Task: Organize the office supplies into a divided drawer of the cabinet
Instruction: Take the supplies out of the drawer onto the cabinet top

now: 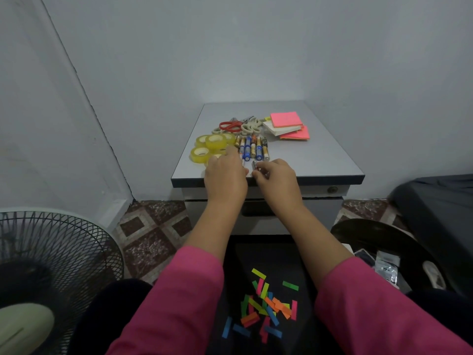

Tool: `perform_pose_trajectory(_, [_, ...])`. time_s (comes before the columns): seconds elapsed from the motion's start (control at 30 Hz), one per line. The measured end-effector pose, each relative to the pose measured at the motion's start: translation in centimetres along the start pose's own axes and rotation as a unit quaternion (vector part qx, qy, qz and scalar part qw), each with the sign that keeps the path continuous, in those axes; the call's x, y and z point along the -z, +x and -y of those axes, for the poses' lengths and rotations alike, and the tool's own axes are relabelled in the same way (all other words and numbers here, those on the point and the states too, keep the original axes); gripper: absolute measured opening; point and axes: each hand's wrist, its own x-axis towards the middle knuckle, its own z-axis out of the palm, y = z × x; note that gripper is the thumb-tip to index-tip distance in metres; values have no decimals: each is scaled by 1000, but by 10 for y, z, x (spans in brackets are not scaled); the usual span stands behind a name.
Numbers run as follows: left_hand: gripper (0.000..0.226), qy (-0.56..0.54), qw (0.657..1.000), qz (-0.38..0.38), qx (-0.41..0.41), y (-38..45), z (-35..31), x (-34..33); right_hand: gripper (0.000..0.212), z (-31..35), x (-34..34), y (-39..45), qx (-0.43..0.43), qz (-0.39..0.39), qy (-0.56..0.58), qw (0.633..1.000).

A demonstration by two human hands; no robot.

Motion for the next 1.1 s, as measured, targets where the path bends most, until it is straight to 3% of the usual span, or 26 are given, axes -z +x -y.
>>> perform_pose_trajectory(0.13, [20,10,1000,-4,-14,0,4,-5,28,-1,-1,1,-6,3,4,1000])
perform_pose_trajectory(0.3, [26,43,998,-22,-32,-5,10,-7,31,-2,-2,2,-11,7,12,1000])
perform_pose_trajectory(0.5, [14,29,998,-38,-38,-12,14,-9,30,1,-10,1,-19,-8,5,1000])
perform_pose_trajectory(0.83, [17,-11,996,-86,-22,-16,21,-13,38,4,-11,4,-45,-8,17,999])
perform_pose_trajectory(1.1, [19,-21,998,-63,-10,-17,26,-17,36,8,-13,11,-58,-3,-9,998])
